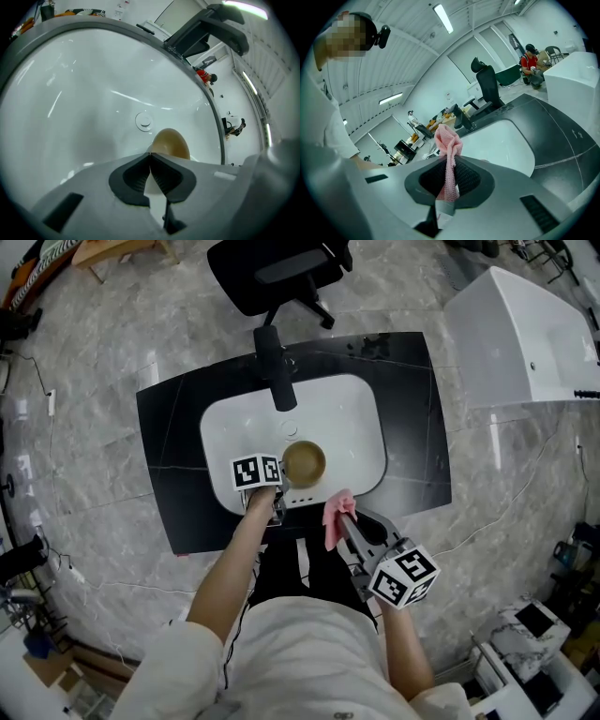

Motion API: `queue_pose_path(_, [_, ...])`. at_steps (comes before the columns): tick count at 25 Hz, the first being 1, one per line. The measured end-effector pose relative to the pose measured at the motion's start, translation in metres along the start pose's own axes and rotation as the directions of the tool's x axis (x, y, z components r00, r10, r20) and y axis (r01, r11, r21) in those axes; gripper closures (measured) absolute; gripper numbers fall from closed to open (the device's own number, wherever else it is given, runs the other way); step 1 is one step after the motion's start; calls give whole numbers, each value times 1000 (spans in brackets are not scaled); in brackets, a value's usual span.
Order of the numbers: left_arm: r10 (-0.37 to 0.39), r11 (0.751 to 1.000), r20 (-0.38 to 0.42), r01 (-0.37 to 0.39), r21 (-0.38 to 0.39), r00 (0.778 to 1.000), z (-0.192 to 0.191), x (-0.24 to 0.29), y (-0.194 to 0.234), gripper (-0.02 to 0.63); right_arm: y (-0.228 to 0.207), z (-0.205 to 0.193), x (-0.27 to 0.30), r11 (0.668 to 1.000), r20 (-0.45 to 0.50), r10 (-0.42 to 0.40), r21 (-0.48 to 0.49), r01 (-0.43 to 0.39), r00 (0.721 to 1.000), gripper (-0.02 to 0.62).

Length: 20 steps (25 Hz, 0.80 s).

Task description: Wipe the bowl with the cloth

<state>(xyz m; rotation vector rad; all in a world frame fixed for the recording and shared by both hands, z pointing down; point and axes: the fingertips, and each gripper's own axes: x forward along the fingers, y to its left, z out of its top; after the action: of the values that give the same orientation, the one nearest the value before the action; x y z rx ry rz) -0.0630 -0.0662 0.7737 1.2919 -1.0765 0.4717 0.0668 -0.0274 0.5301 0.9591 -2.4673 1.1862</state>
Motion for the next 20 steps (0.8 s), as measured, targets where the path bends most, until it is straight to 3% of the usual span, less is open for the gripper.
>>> queue_pose_path(6, [13,996,25,-10,-84,1000,6,13,11,589,-4,-4,4,1000,-19,7,-4,-7,1000,566])
queue_pose_path(12, [35,993,35,-31,-118,999,10,19,20,589,-6,-6,9,1000,-26,3,1,-3,1000,566])
queue_pose_path(20, [5,987,75,7,-158,997,18,21,20,586,-10,-10,12,1000,-36,-4,9,4,999,566])
